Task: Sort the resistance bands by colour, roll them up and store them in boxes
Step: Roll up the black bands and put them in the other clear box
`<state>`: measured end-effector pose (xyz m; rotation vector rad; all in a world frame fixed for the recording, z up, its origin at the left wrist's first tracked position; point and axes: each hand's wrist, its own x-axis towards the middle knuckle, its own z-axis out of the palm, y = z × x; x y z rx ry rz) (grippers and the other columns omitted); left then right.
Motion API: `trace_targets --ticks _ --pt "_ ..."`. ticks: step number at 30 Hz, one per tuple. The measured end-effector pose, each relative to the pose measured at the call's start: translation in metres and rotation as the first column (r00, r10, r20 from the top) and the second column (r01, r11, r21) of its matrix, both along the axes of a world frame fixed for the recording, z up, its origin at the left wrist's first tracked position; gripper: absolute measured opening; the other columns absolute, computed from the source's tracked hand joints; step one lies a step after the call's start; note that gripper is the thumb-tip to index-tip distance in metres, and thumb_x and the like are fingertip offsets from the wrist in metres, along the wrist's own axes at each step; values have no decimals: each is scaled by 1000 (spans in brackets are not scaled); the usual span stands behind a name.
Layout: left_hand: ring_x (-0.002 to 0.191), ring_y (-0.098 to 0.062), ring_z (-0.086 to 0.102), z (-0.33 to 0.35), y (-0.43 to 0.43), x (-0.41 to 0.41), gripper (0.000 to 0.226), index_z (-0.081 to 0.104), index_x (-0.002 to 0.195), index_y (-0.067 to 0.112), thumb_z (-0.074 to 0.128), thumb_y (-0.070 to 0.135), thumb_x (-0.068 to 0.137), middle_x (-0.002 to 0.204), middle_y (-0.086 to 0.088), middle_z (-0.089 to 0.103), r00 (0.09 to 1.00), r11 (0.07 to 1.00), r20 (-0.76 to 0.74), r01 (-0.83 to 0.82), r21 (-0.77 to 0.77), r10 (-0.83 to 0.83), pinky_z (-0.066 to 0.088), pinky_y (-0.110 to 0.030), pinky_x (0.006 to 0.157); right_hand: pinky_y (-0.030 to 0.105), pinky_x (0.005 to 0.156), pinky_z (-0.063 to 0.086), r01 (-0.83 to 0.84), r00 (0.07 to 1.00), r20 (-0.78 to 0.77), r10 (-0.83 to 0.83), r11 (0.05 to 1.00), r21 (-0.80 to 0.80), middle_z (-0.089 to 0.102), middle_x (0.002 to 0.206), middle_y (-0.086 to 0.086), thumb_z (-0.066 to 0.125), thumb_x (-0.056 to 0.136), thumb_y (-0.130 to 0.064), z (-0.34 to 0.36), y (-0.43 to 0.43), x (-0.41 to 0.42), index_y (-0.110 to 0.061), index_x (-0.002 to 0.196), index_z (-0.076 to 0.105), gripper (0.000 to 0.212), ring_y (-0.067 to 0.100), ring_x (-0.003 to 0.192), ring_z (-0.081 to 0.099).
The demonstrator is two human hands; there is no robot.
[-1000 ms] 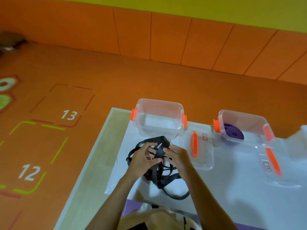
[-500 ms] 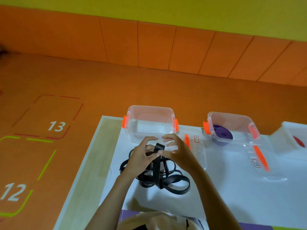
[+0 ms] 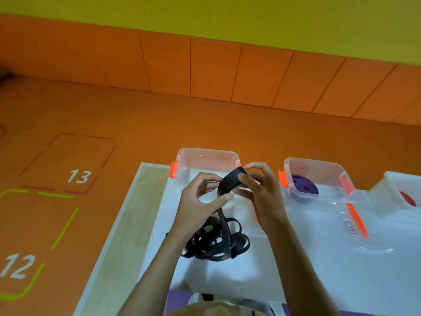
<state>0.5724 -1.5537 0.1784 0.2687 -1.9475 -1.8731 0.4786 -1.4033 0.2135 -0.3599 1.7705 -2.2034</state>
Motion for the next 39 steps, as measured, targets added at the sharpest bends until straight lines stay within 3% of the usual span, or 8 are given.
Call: trace_targets --ticks 6,10,13,20,23,28,33,39 --pt "110 -9 74 19 -4 6 29 78 108 34 89 26 83 111 12 79 987 994 -122 -106 -1 105 55 -16 93 32 74 62 -114 987 89 131 979 -171 68 96 19 65 98 -4 16 -8 4 -12 109 61 14 22 83 73" --pt "112 -6 73 14 -9 11 23 81 103 39 87 26 85 112 16 79 989 991 -96 -117 -59 111 55 -20 98 35 72 62 -95 980 181 85 994 47 76 111 17 70 97 -18 5 -8 9 -10 110 64 17 32 96 77" --pt "112 -7 72 5 -15 14 23 80 103 40 87 27 86 113 17 78 994 991 -21 -104 -80 103 57 -27 100 32 68 61 -91 959 280 42 982 163 76 113 18 73 95 -20 -4 -8 12 -14 104 68 11 29 91 78" --pt "104 -15 75 -16 -6 21 20 78 91 29 93 25 79 105 7 78 991 990 -18 -134 33 134 57 -21 92 31 79 58 -149 833 505 225 971 -186 61 111 21 66 97 -4 -13 -13 18 -8 109 58 15 24 88 70" --pt "105 -13 76 -19 -9 25 18 79 92 31 89 34 77 108 9 79 985 983 -37 -166 79 169 57 -19 91 29 79 57 -138 767 603 219 974 -179 71 110 18 66 100 -10 -19 -20 24 -8 115 58 17 21 89 73" --pt "114 -16 73 -28 -12 27 18 79 99 33 87 29 83 114 10 78 985 985 -33 -172 -11 172 57 -26 98 30 84 62 -191 884 454 113 973 128 72 119 17 66 101 -9 -21 -18 24 -8 109 72 10 28 112 73" --pt "114 -10 72 -32 -15 24 20 79 100 38 88 31 83 114 18 77 977 967 -53 -211 -143 205 57 -23 92 36 87 65 -203 910 403 93 949 240 78 105 21 63 101 -5 -20 -26 21 -3 109 74 14 26 97 79" --pt "116 -12 70 -32 -8 14 30 76 107 40 89 26 84 114 19 76 974 947 -59 -227 -228 219 54 -23 97 34 82 65 -172 931 357 77 955 243 80 88 15 84 88 -29 -26 -33 23 -15 109 75 27 27 88 80"
